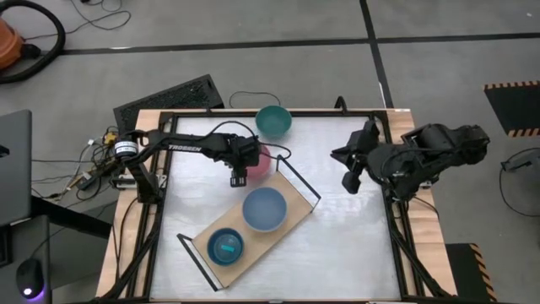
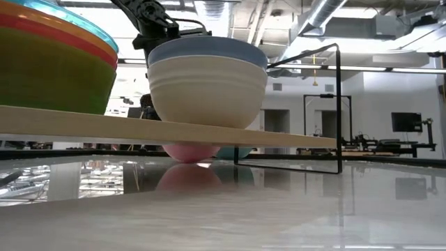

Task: Place and stack bowls onto a shelf
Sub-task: Stack the light pink bowl on the top light blue bowl on the shelf

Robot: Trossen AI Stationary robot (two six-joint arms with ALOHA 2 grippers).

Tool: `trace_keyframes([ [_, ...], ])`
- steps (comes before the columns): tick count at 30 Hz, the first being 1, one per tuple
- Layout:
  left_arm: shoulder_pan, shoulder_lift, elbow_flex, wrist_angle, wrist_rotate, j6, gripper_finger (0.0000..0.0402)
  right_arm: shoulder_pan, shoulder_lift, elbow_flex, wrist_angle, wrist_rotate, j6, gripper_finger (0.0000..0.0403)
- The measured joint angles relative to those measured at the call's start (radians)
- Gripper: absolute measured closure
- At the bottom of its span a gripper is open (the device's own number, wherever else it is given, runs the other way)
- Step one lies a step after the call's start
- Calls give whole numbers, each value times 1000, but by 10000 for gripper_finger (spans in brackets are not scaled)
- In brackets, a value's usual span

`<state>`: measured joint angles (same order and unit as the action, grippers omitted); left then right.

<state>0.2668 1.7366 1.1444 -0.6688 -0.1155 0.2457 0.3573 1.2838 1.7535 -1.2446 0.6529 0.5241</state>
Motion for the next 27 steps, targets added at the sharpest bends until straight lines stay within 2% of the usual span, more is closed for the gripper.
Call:
trace_keyframes([
  [4,0,-16,51,-23,31,-28,240,0,-4,0,0,0,1,334],
  [7,0,-46,96,-21,78,3,238,0,-10,0,1,0,3,334],
  [16,-13,-54,125,-102,202,158,170,2,-9,0,-16,-38,3,334],
  [19,-26,-25,112,-103,170,168,159,2,-8,0,-28,-55,3,334],
  [23,-25,31,112,-69,44,174,159,2,-8,0,-36,-55,6,334],
  [27,-10,90,112,-87,59,191,191,2,-8,0,-36,-64,7,334],
])
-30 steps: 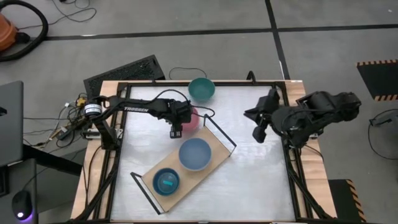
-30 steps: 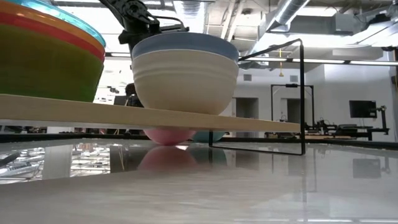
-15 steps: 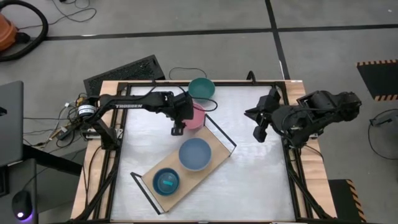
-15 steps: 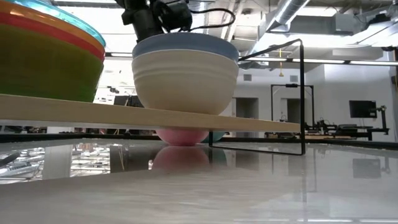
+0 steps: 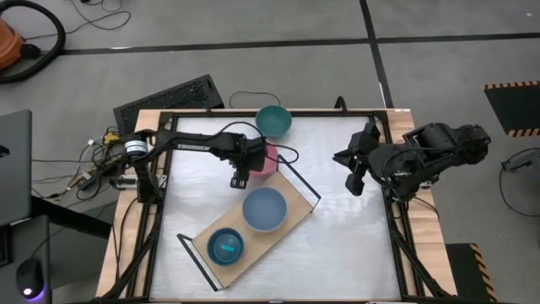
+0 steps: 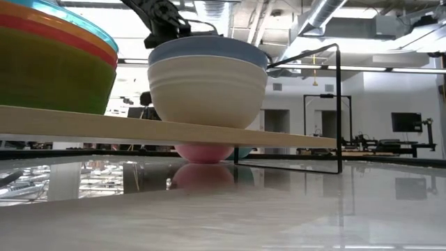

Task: Place and stack bowls onto a shelf
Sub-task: Stack the light pink bowl on the top light blue bowl on the shelf

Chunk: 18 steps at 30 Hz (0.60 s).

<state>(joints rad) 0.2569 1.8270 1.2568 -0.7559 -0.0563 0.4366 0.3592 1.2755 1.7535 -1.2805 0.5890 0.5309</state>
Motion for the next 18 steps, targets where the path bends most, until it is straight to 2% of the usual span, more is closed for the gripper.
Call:
trace_keyframes([
  [3,2,9,0,-9,-8,-42,255,0,0,0,0,-15,1,334],
  [7,-4,-10,15,-24,-65,-100,376,0,0,0,0,-16,1,334],
  [13,-30,-88,90,-135,-190,-206,399,0,0,0,1,-23,3,334],
  [18,-88,-196,216,-273,-163,-357,401,0,0,0,-5,-45,-13,334],
])
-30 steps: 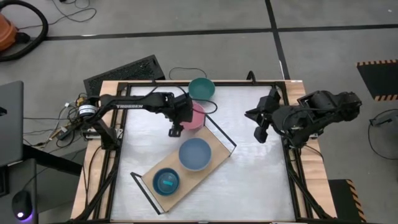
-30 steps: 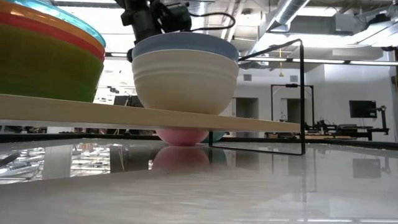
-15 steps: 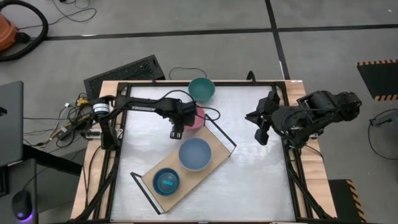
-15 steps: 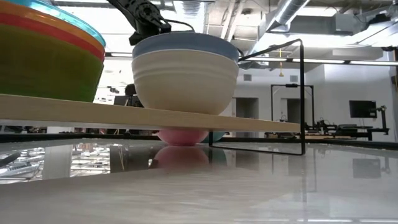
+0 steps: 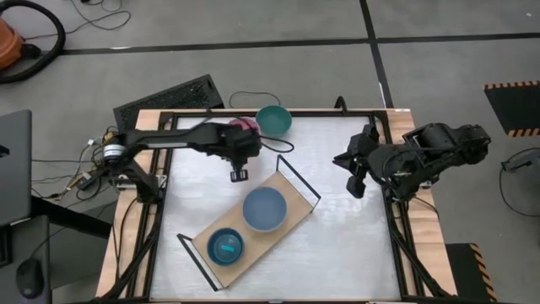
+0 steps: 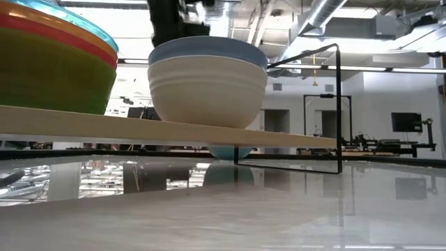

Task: Place and stack bowls onto a shelf
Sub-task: Stack the light pink bowl on the top light blue bowl on the shelf

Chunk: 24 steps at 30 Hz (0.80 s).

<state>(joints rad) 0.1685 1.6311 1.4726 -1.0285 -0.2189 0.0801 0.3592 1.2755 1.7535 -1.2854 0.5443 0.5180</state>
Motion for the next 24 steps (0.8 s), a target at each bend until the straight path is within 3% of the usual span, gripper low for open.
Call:
trace_keyframes([
  [4,-119,-103,83,10,136,-55,401,0,0,0,-57,-1,-3,334],
  [6,-208,-152,111,53,152,-60,401,0,0,0,-76,-1,-3,334],
  [11,-471,-182,142,176,1,-14,401,0,0,0,-94,-1,-10,334],
  [15,-625,-131,143,195,-87,23,401,0,0,0,-95,-3,-24,334],
  [18,-681,-65,142,191,-124,-13,401,0,0,0,-95,-11,-23,334],
  [24,-683,47,142,164,-150,-98,401,0,0,0,-95,-30,-22,334],
])
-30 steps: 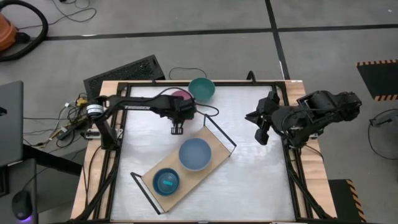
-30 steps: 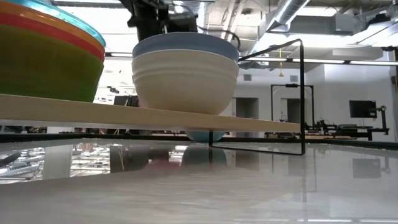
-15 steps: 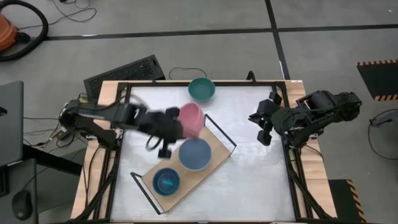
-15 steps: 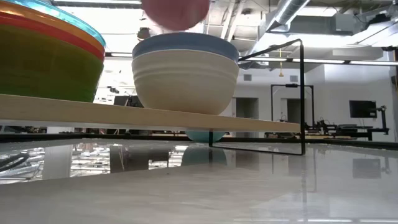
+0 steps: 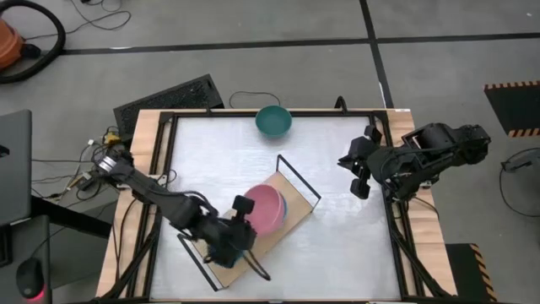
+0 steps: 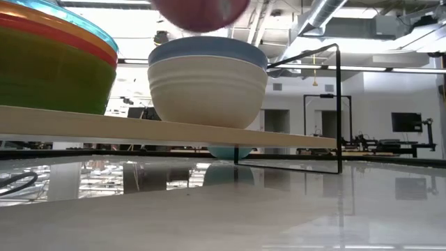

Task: Place and stack bowls onto a shelf
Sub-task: Stack the light pink bowl on the top light blue bowl on the shelf

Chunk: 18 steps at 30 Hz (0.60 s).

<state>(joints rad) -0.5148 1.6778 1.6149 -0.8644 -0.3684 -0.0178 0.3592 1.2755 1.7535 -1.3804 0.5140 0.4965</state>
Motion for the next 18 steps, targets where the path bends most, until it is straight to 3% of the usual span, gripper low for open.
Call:
trace_keyframes([
  [6,71,57,0,-125,75,-123,402,0,0,0,0,-24,0,334],
  [18,136,59,14,-81,225,-42,401,0,0,0,-1,-37,3,334],
])
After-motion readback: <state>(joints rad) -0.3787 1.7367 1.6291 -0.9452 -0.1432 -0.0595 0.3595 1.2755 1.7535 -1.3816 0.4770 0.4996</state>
